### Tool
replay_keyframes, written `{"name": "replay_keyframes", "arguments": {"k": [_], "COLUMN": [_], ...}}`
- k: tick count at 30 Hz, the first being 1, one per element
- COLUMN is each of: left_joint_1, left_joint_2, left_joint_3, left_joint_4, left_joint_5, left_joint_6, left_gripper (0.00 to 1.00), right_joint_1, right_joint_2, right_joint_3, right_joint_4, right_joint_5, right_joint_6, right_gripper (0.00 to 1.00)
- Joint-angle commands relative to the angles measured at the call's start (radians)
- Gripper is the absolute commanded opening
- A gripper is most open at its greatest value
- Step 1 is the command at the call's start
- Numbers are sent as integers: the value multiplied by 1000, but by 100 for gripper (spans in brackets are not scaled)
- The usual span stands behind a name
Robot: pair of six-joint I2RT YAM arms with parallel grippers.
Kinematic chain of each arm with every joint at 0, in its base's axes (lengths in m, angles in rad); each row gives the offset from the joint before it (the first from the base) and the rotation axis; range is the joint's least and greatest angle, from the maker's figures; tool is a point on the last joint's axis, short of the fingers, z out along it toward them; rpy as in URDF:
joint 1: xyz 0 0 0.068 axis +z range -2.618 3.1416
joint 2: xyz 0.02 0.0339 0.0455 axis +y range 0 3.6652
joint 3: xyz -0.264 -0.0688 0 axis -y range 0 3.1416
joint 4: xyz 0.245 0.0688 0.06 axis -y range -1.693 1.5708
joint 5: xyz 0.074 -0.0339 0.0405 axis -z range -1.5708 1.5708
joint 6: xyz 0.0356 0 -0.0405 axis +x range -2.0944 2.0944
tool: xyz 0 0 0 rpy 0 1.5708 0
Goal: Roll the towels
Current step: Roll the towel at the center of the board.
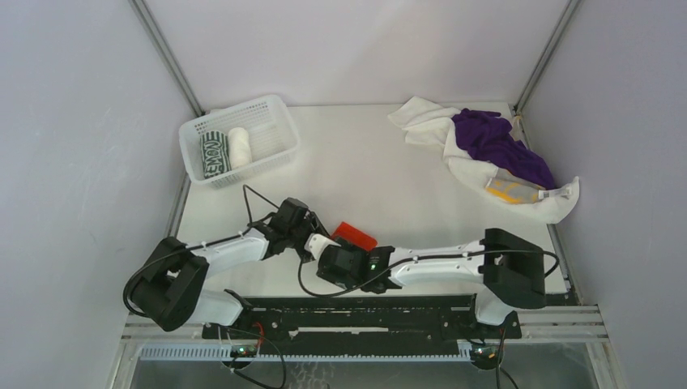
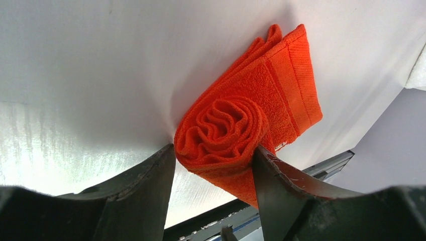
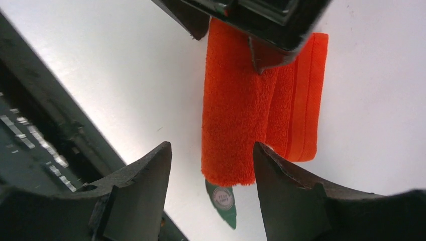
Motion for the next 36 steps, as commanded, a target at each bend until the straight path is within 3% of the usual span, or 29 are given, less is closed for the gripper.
{"name": "replay_keyframes", "arguments": {"k": [1, 10, 18, 27, 33, 36], "left_joint_1": [-12, -13, -7, 112, 200, 210], "left_joint_2": [53, 71, -9, -321, -550, -624], "left_joint_3": [-9, 4, 39, -25, -102, -143], "left_joint_4": [-114, -120, -199, -299, -323, -313], "left_joint_5": [-48, -41, -93, -149, -140, -130], "left_joint_6": [63, 74, 94, 64, 51, 31], "left_gripper": [63, 67, 76, 83, 94, 96], "right_joint_1": [20, 52, 22, -137, -271, -323], "right_joint_2": [72, 199, 252, 159, 171, 202], "right_joint_3": [33, 41, 53, 53, 53, 53], "right_joint_4": [31, 32, 22, 69, 119, 155], "right_joint_5": [125, 170, 95, -352, -665, -812], "right_joint_6": [-66, -70, -45, 53, 132, 173], "right_gripper": [60, 54, 31, 24, 24, 24]}}
